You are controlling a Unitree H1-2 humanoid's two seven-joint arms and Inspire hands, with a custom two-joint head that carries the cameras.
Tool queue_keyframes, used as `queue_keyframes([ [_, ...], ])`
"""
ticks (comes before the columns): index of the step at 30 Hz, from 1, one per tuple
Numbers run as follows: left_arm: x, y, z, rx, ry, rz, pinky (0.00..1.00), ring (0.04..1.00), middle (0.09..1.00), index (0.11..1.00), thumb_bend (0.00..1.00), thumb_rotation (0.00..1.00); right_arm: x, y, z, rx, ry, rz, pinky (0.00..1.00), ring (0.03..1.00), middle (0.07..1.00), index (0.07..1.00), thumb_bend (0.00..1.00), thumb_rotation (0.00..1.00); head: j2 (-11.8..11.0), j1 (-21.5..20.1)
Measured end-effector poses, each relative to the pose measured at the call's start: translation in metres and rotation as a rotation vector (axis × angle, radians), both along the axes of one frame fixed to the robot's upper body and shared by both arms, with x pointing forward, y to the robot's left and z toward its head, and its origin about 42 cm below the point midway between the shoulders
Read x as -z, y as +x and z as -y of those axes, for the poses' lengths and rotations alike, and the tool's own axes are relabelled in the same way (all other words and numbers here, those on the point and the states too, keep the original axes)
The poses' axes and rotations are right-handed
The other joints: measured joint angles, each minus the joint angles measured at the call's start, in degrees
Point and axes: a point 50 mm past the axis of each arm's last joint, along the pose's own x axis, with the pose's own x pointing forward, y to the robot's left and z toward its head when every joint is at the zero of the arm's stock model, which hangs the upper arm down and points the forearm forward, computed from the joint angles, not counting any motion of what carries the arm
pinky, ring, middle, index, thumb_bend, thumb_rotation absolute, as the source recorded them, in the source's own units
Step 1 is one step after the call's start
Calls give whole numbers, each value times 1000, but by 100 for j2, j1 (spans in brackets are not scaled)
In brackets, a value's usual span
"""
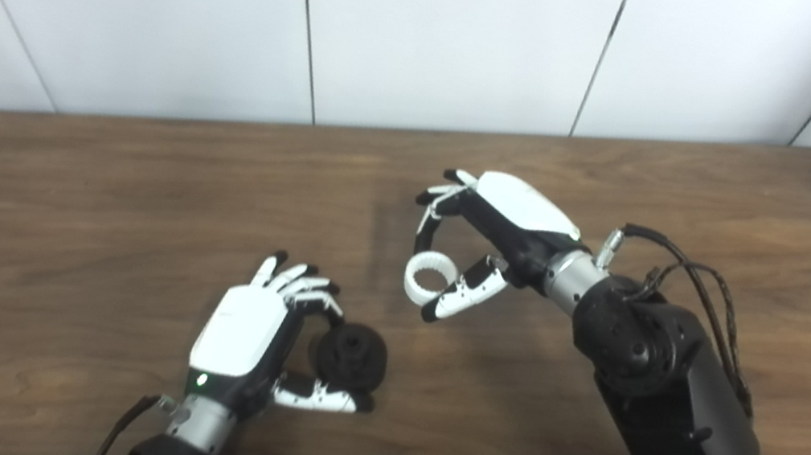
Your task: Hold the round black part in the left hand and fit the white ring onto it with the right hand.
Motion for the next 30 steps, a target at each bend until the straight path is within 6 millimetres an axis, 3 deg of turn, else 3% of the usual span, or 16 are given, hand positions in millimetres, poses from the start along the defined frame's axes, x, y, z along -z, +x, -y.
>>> queue_keyframes([
  [14,0,-2,10,-2,-3,4,1000,887,779,486,523,52,-2,-18,-8,-74,-7,-11,1000,997,867,484,523,133,79,316],
  [30,0,-4,19,-7,4,14,1000,887,779,486,523,52,5,-25,-23,-132,22,-60,1000,999,868,484,523,133,141,474],
])
